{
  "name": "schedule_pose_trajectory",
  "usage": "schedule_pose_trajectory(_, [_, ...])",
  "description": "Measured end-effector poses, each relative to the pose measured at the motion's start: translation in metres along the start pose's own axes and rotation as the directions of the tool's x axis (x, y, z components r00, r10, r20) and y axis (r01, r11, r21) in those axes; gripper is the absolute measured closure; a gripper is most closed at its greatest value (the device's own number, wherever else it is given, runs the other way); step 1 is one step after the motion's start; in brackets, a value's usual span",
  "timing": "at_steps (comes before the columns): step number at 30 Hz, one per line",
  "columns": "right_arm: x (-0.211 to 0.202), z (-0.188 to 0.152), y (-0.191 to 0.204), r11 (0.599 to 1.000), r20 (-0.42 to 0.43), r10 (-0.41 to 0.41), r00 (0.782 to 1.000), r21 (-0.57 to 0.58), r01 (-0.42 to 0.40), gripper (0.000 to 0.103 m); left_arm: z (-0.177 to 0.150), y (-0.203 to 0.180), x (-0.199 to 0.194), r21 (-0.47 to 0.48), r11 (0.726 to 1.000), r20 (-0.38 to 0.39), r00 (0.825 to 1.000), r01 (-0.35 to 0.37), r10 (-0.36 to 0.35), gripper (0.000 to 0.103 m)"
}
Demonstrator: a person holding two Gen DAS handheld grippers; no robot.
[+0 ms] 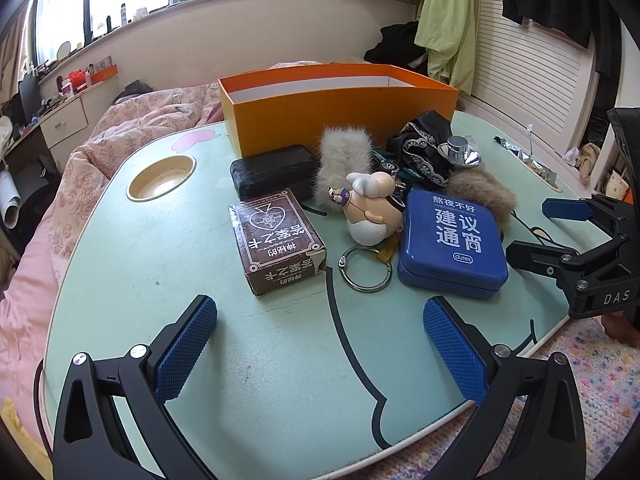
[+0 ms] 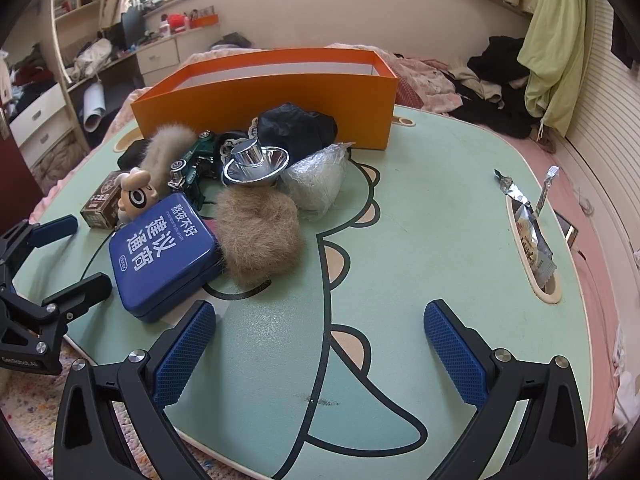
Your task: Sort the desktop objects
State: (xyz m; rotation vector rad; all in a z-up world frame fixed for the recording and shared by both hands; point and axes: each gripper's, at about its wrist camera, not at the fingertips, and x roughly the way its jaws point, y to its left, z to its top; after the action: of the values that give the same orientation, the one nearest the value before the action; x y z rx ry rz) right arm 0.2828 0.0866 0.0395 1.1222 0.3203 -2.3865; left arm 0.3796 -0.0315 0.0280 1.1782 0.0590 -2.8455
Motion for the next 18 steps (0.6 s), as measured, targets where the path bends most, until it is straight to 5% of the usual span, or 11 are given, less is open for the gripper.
schedule_pose_trajectory(18, [0.0003, -0.0005, 0.0009, 1.000, 0.001, 0.000, 1.000, 0.000, 0.000, 0.000, 0.0011, 0.0009, 0.0001, -0.006, 1.000, -0.007, 1.000, -0.009, 0.009, 0.000])
